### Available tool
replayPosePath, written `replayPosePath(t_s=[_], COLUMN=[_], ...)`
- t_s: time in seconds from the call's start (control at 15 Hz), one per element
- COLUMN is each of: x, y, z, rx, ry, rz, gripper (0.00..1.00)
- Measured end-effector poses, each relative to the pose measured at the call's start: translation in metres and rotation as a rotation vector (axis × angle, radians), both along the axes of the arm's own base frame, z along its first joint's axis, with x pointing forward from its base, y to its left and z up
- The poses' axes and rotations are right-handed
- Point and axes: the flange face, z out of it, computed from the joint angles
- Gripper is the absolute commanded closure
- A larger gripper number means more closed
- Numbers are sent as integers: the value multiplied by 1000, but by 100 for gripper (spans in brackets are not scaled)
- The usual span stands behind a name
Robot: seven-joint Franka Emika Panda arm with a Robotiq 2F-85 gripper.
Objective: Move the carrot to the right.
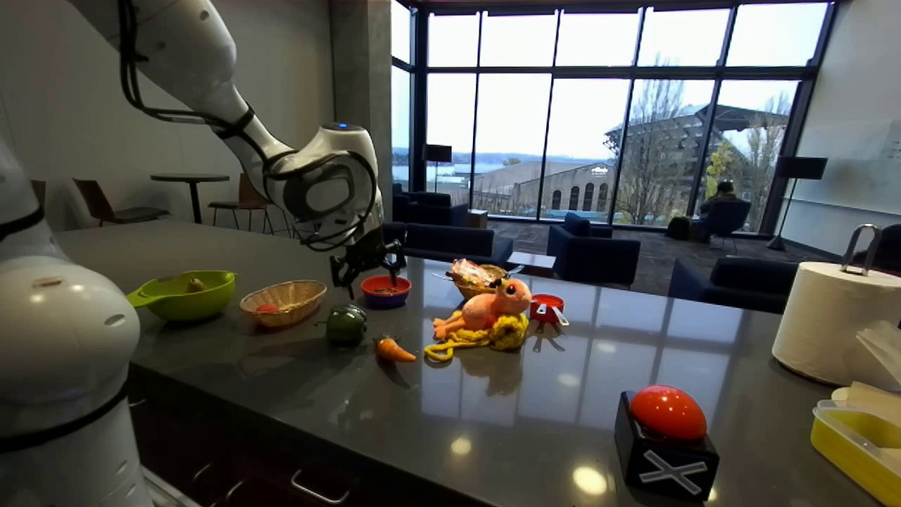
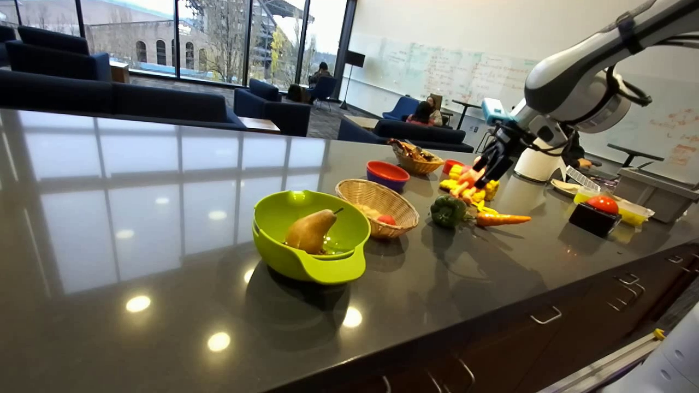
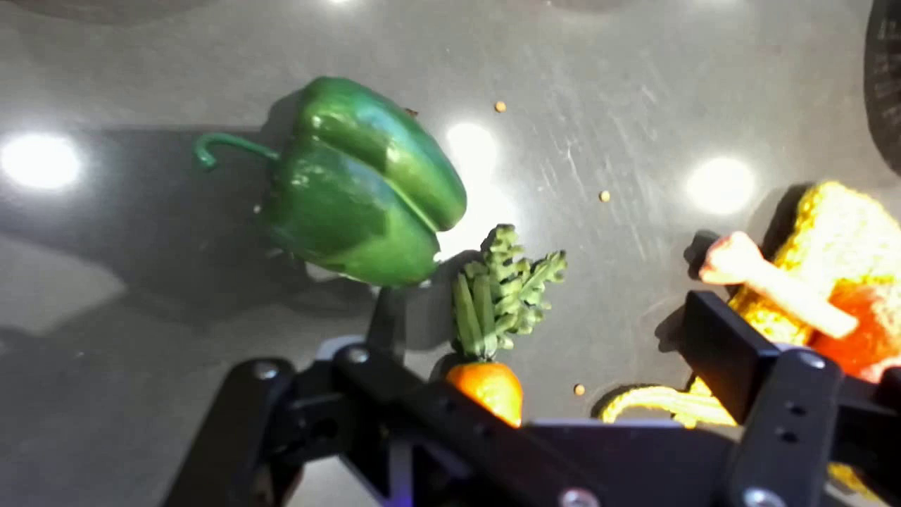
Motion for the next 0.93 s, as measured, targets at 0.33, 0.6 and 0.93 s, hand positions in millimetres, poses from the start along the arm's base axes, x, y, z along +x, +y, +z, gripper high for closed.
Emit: replayPosePath(t_s=[0.33,0.6,0.93], x=[-2,-6,-13], y=[36,53,60], z=[41,54,64], rx=[-28,-64,-99], ry=[8,25,49], rz=[262,496,782], gripper=[0,0,0])
